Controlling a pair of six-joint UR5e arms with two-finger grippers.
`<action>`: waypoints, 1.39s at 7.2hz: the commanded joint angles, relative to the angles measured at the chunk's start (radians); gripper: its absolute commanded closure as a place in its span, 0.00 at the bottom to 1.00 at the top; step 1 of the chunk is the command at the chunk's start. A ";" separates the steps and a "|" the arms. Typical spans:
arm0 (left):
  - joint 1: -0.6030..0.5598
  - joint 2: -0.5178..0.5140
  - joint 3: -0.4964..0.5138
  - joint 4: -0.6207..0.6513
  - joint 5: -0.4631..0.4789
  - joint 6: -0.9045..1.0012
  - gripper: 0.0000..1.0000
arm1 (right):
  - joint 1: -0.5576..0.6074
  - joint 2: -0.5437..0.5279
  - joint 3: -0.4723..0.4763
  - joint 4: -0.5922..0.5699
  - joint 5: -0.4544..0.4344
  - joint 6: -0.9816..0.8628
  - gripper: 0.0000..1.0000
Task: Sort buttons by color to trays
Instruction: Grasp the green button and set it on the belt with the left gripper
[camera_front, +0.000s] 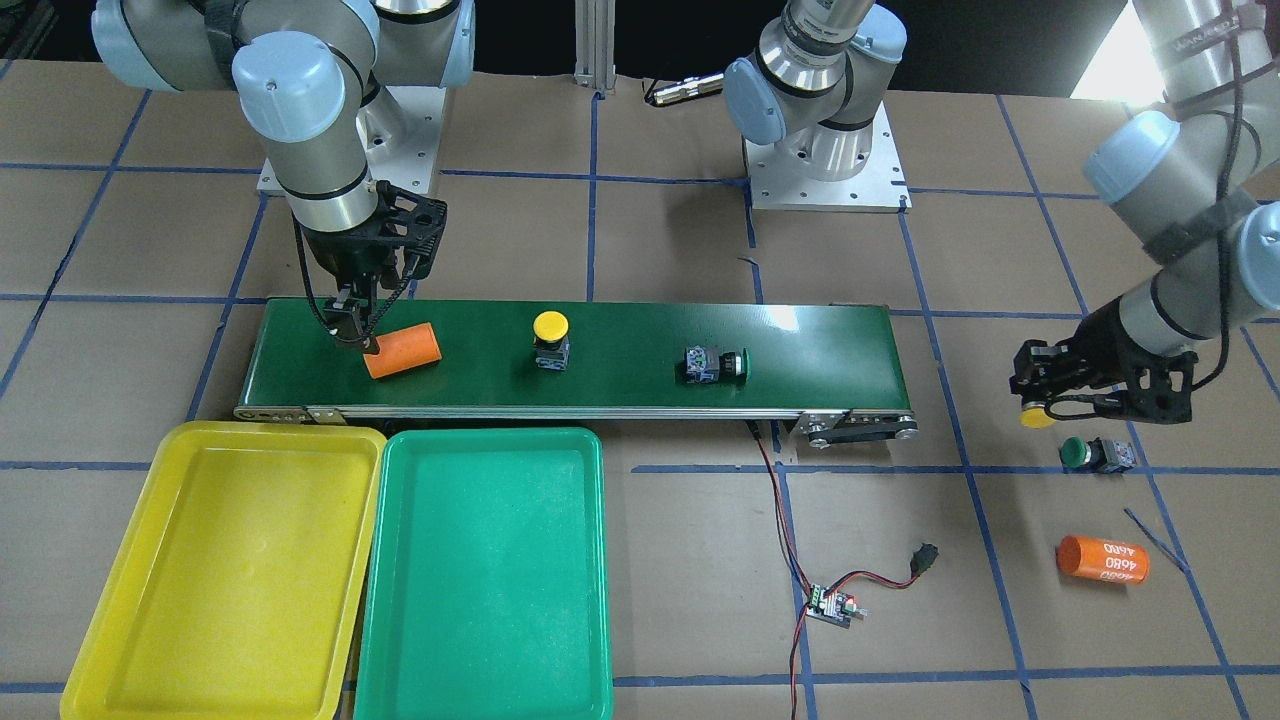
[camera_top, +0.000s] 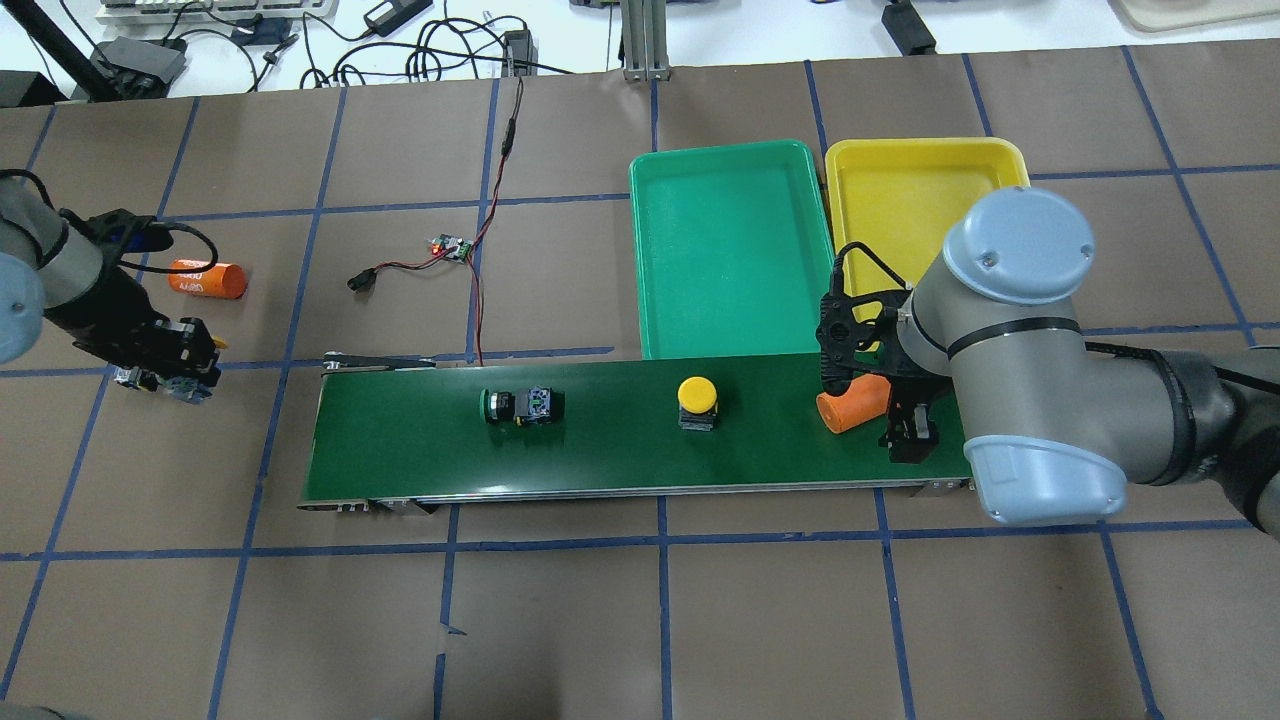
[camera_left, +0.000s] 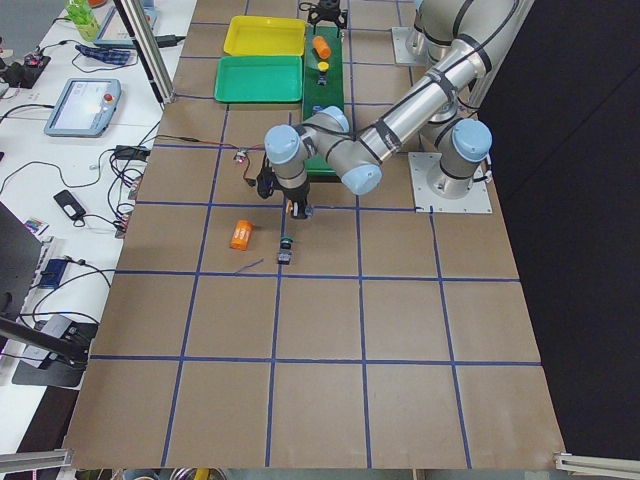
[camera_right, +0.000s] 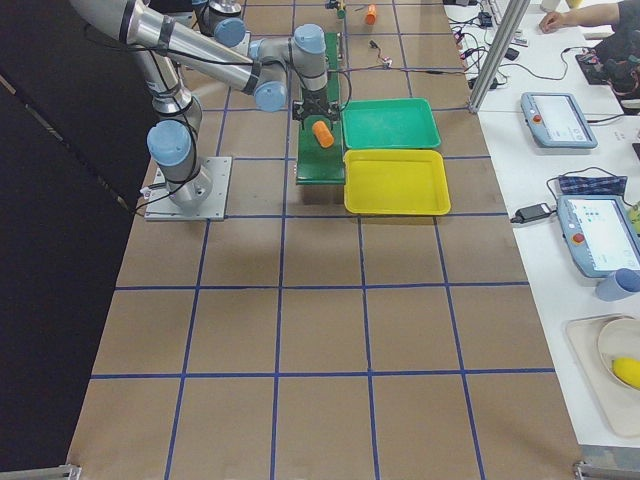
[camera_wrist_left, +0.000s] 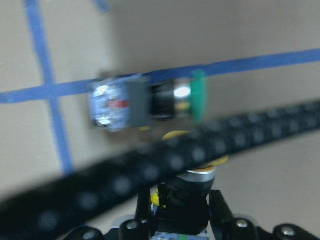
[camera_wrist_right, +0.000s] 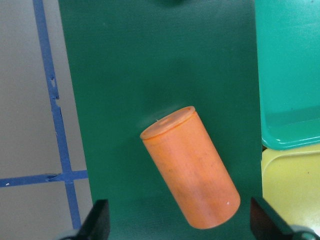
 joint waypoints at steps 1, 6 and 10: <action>-0.172 0.088 -0.102 0.024 -0.022 -0.274 0.94 | 0.000 0.000 0.000 0.000 0.000 0.000 0.00; -0.404 0.094 -0.118 0.020 -0.024 -0.592 0.82 | 0.000 0.002 0.000 0.000 0.003 0.000 0.00; -0.398 0.105 -0.138 0.038 -0.016 -0.586 0.00 | 0.000 0.002 0.000 0.000 0.003 0.000 0.00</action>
